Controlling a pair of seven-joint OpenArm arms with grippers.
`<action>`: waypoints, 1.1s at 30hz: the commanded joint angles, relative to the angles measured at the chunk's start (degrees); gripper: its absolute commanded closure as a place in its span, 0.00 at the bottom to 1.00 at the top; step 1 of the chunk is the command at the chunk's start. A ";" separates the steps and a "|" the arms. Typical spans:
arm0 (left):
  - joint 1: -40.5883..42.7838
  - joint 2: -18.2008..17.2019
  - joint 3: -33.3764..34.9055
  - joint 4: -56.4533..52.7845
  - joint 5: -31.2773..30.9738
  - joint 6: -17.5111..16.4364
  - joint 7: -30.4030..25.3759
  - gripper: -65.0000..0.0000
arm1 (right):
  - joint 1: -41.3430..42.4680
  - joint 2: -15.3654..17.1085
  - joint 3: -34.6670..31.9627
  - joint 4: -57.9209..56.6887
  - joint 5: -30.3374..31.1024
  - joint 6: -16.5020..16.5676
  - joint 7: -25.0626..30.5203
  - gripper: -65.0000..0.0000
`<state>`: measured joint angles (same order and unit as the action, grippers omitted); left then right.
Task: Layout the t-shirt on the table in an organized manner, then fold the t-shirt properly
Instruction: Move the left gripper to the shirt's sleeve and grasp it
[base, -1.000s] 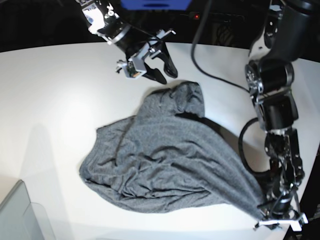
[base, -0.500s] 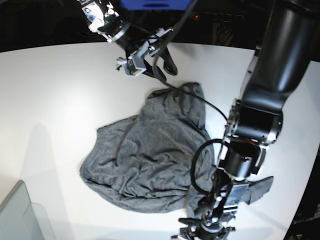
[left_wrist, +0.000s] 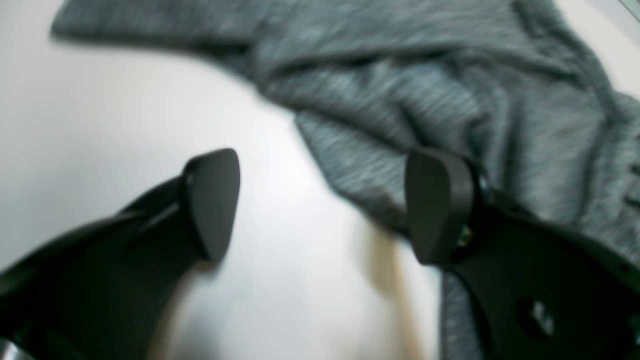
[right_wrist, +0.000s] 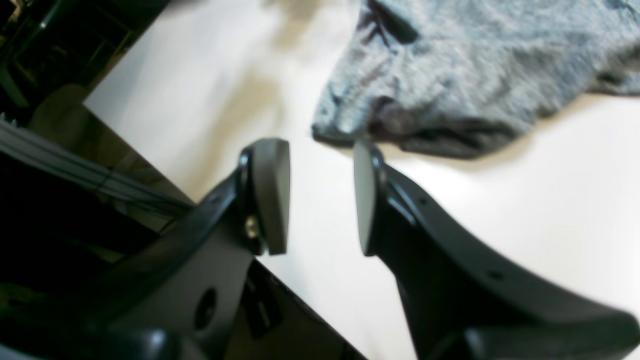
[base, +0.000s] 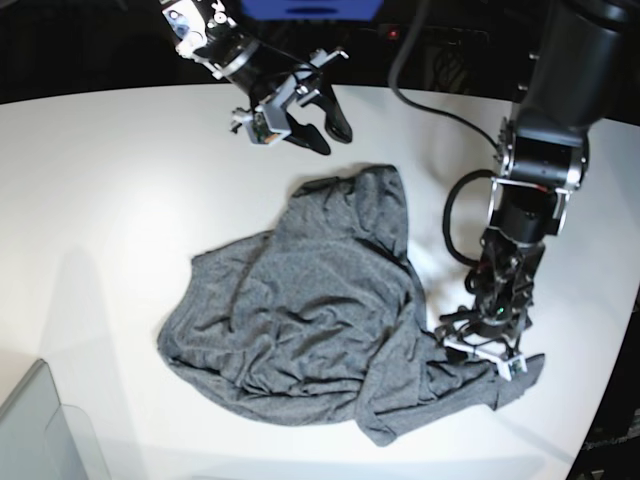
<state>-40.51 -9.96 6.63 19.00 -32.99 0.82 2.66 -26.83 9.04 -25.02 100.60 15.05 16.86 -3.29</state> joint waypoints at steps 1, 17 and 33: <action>-1.73 0.07 -0.70 1.17 -0.72 -0.60 -1.82 0.24 | -0.12 -0.03 0.00 0.99 0.47 0.59 1.58 0.66; -0.50 2.88 -0.79 0.47 9.65 -0.42 -1.29 0.24 | -0.38 -0.03 0.09 0.90 0.47 0.59 1.58 0.66; -0.59 3.14 -1.40 0.91 17.48 6.61 15.76 0.24 | -1.52 2.00 0.27 0.99 0.73 0.59 1.58 0.66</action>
<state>-40.73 -6.37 5.30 19.99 -15.66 6.04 15.51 -28.18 11.11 -24.71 100.60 15.29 16.84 -3.27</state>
